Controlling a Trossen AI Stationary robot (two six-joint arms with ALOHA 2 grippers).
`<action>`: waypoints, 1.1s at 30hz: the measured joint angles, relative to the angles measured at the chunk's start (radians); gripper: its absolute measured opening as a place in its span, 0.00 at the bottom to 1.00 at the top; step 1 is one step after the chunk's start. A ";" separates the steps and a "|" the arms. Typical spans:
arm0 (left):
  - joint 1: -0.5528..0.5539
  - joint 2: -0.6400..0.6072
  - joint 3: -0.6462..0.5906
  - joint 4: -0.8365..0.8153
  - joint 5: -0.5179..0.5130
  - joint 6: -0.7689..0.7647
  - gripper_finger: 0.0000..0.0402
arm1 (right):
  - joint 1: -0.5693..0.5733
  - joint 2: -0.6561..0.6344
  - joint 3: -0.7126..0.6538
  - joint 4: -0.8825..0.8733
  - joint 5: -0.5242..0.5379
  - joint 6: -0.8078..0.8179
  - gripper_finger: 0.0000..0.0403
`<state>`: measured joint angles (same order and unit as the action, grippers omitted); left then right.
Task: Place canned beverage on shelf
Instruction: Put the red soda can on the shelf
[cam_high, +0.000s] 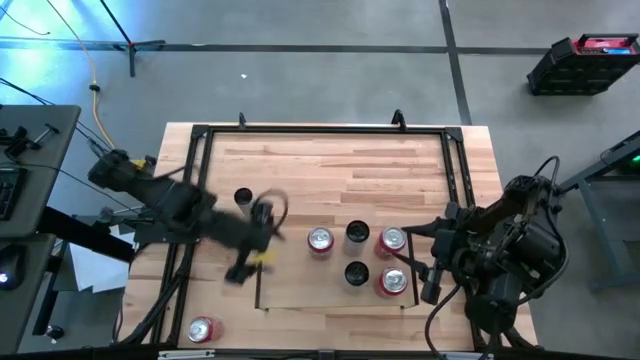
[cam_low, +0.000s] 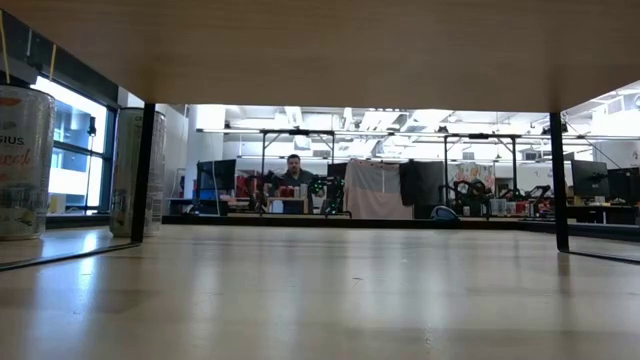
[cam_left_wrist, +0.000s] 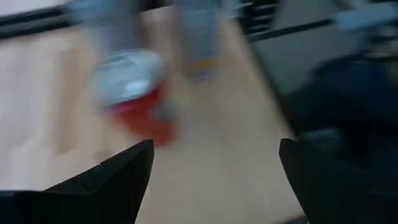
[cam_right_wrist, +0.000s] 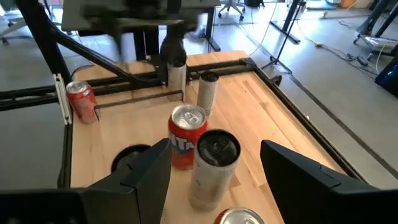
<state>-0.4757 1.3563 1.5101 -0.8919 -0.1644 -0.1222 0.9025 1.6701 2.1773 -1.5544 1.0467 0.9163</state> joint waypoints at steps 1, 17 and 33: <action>-0.041 0.001 0.000 0.021 0.008 -0.004 0.85 | 0.000 0.003 0.000 0.020 0.017 -0.026 0.57; -0.553 0.043 0.000 0.284 0.005 -0.164 0.85 | 0.029 0.029 0.000 0.507 0.097 -0.513 0.57; -0.654 0.192 -0.002 0.218 -0.033 -0.372 0.85 | 0.080 0.085 0.000 0.675 0.037 -0.551 0.57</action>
<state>-1.1297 1.5485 1.5082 -0.6734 -0.1969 -0.4938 0.9825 1.7548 2.1773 -0.8795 1.0840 0.3651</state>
